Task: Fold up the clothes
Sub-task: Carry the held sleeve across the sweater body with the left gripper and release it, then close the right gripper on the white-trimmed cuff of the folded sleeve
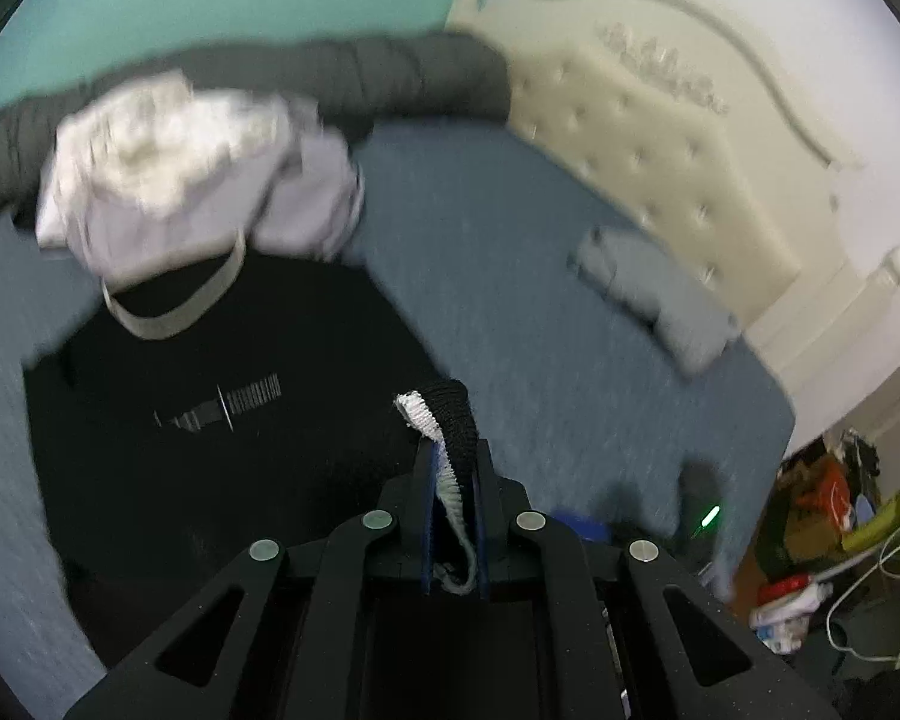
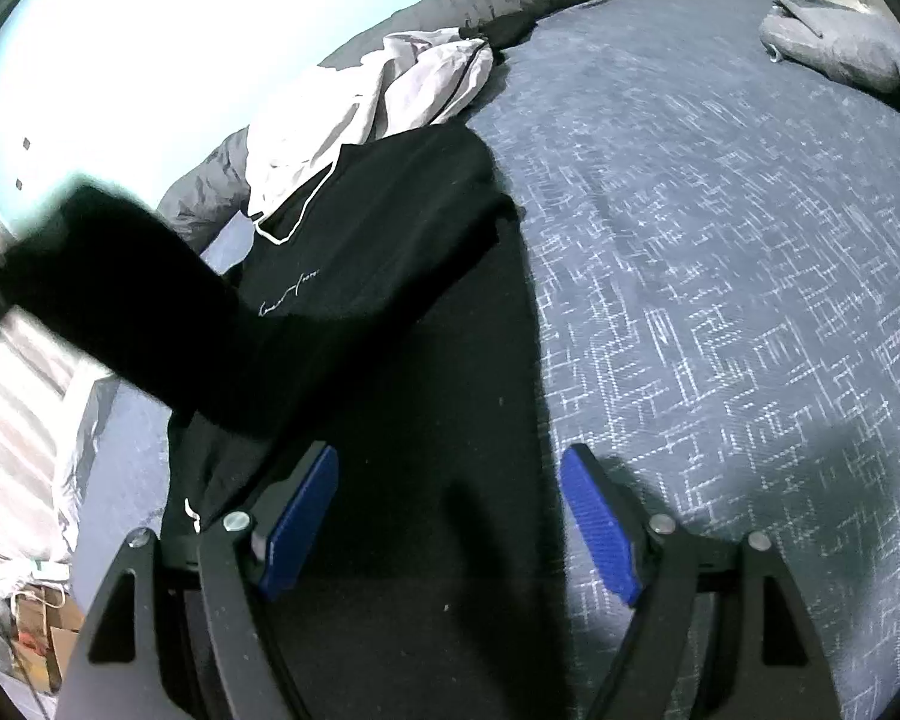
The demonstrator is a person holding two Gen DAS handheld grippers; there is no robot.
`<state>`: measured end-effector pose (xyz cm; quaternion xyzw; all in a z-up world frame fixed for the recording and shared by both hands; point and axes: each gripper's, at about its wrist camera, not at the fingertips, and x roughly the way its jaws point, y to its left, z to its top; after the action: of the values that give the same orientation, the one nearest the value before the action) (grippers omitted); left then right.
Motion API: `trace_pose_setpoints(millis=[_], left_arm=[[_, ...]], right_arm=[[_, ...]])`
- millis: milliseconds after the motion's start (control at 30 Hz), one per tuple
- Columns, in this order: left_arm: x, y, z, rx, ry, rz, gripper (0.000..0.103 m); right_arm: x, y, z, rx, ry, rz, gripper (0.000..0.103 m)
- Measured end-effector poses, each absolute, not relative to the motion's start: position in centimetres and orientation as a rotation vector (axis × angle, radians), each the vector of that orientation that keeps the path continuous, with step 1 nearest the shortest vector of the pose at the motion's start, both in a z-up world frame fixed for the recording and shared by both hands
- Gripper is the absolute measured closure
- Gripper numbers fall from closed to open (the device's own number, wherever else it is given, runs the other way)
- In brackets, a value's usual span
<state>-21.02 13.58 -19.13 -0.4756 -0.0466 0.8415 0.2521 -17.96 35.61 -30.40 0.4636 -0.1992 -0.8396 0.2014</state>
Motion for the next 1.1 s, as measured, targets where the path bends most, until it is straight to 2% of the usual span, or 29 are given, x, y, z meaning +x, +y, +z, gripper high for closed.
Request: trace_pose_setpoints(millis=[67,100,133,200,367,600,767,1033,1100], left_arm=[[-20.4,13.5,-21.3,-1.333,-0.158,2.275,0.088],[-20.2,13.3,-22.0,-1.343,-0.182,2.272,0.078],[-19.9,13.1,-22.8,-1.352,-0.206,2.269,0.062],[-19.4,12.5,-23.7,-1.358,-0.251,2.268,0.052],[-17.9,9.2,-24.4,-1.363,-0.273,2.325,0.052],[-15.8,1.2,-27.9,-1.428,-0.403,2.437,0.052],[-14.5,-3.0,-30.5,-1.462,-0.461,2.521,0.052],[-13.3,-5.7,-33.2,-1.474,-0.513,2.589,0.052],[-13.1,-5.9,-33.6,-1.478,-0.506,2.606,0.052]], right_arm=[[-18.0,35.7,-30.4,1.291,-0.574,-2.335,0.025],[-18.0,35.7,-30.4,1.286,-0.586,-2.326,0.025],[-18.1,35.7,-30.4,1.28,-0.599,-2.318,0.025],[-18.1,35.7,-30.3,1.265,-0.613,-2.307,0.025],[-18.4,35.8,-30.1,1.241,-0.64,-2.294,0.025],[-18.6,35.6,-30.3,1.21,-0.677,-2.257,0.025],[-18.6,33.8,-29.6,1.167,-0.587,-2.252,0.025],[-19.4,31.5,-31.4,1.257,-0.461,-2.265,0.026],[-19.4,31.4,-31.6,1.266,-0.439,-2.273,0.03]])
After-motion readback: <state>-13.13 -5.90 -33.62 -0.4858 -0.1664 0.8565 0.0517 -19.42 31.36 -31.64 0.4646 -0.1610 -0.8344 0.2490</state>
